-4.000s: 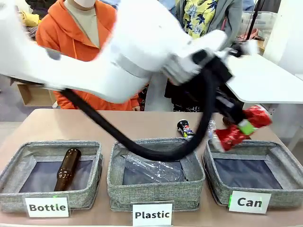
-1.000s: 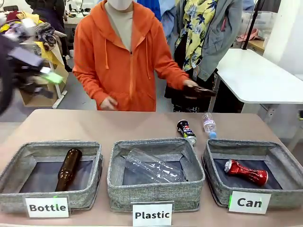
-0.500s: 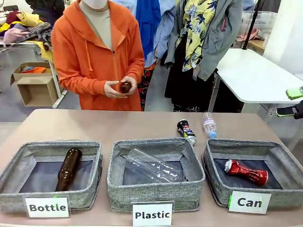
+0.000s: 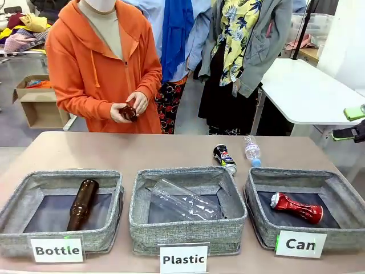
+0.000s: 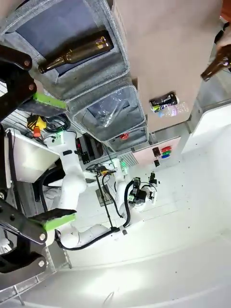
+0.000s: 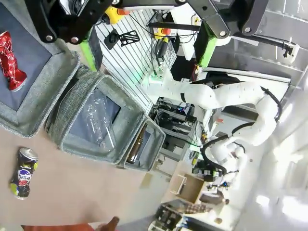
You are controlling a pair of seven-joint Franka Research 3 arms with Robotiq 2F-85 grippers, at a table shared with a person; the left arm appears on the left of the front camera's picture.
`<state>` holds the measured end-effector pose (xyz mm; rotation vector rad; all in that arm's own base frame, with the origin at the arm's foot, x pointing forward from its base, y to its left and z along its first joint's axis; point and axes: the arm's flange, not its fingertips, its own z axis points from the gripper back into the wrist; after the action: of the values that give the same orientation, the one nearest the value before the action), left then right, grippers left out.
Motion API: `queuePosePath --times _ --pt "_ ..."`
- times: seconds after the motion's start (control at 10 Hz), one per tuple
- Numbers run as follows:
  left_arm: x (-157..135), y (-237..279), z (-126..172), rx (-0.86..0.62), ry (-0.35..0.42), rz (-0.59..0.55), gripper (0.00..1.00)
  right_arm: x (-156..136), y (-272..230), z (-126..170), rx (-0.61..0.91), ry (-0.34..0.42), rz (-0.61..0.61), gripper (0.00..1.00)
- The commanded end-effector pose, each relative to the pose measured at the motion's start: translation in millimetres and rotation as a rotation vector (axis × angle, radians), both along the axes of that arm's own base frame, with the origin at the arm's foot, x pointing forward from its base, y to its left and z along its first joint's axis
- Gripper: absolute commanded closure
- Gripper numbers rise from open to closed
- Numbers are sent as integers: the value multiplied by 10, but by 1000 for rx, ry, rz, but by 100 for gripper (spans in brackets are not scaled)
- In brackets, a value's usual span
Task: Sort the can waste into the basket.
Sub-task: Pick up the can waste from the table and place it in the right Fabric basket.
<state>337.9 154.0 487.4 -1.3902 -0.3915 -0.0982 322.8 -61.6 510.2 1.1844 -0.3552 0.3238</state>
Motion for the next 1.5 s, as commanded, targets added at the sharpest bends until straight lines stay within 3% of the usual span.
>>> queuePosePath --times 0.0,0.1,0.5,0.8,1.0,1.1,1.2,1.4 --pt "13 12 -36 -5 8 2 0 -46 13 -32 -7 1 4 0" --pt "-153 193 28 18 -16 -12 0 -46 13 -32 -7 1 4 0" --pt "-1218 1373 188 -47 -56 164 0 -46 13 -32 -7 1 4 0" --pt "-1824 1752 -143 -131 -56 291 0 -46 13 -32 -7 1 4 0" --pt "-1853 1809 -324 -180 -63 293 0 -2 0 -11 0 3 -1 0" --pt "-1773 1786 -314 -168 -62 271 0 120 148 250 -229 -75 -77 0" --pt "-1711 1719 -282 -148 -53 253 0 313 342 368 -372 -103 -89 0" --pt "-1546 1520 -196 -91 -27 186 0 672 716 377 -596 -78 -144 0"
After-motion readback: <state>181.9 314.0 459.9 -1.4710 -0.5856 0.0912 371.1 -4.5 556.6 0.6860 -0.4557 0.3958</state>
